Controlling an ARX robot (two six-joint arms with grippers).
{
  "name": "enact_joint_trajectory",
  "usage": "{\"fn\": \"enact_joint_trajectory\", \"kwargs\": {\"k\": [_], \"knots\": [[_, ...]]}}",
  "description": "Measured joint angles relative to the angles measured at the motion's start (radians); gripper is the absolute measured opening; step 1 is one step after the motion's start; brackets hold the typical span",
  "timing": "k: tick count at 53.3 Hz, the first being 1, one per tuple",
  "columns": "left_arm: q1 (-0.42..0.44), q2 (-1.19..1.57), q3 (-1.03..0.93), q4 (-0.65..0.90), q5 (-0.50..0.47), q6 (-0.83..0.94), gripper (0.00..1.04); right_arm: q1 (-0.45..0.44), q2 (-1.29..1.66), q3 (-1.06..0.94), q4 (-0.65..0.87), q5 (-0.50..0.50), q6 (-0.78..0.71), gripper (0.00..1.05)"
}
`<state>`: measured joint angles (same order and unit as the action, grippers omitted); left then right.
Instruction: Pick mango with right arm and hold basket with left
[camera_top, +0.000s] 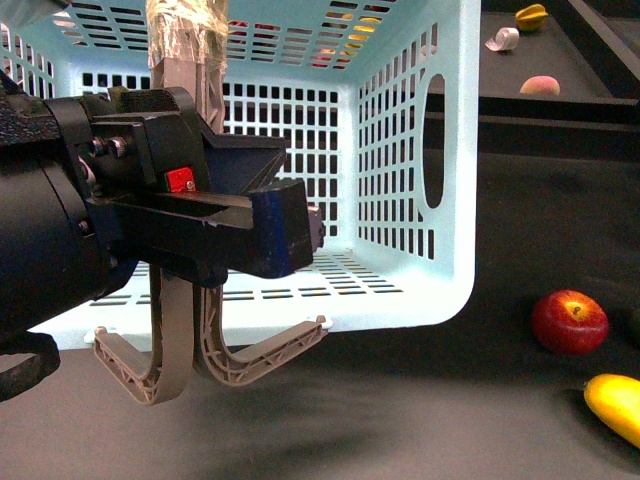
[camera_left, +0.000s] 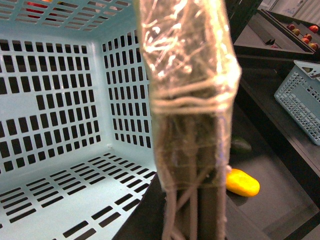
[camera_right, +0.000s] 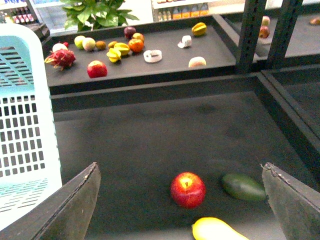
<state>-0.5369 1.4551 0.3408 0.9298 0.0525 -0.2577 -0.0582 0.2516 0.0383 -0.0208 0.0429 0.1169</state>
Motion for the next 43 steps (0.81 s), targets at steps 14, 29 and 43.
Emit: {"fn": "enact_joint_trajectory", "kwargs": {"k": [14,29,43], "knots": [[0.000,0.000,0.000,0.000,0.000,0.003,0.08,-0.228,0.481,0.022,0.391,-0.217,-0.088,0.97],[0.000,0.000,0.000,0.000,0.000,0.003,0.08,-0.302,1.101,0.064,0.847,-0.267,-0.274,0.97],[0.000,0.000,0.000,0.000,0.000,0.003,0.08,-0.378,1.646,0.229,1.032,-0.267,-0.418,0.97]]}}
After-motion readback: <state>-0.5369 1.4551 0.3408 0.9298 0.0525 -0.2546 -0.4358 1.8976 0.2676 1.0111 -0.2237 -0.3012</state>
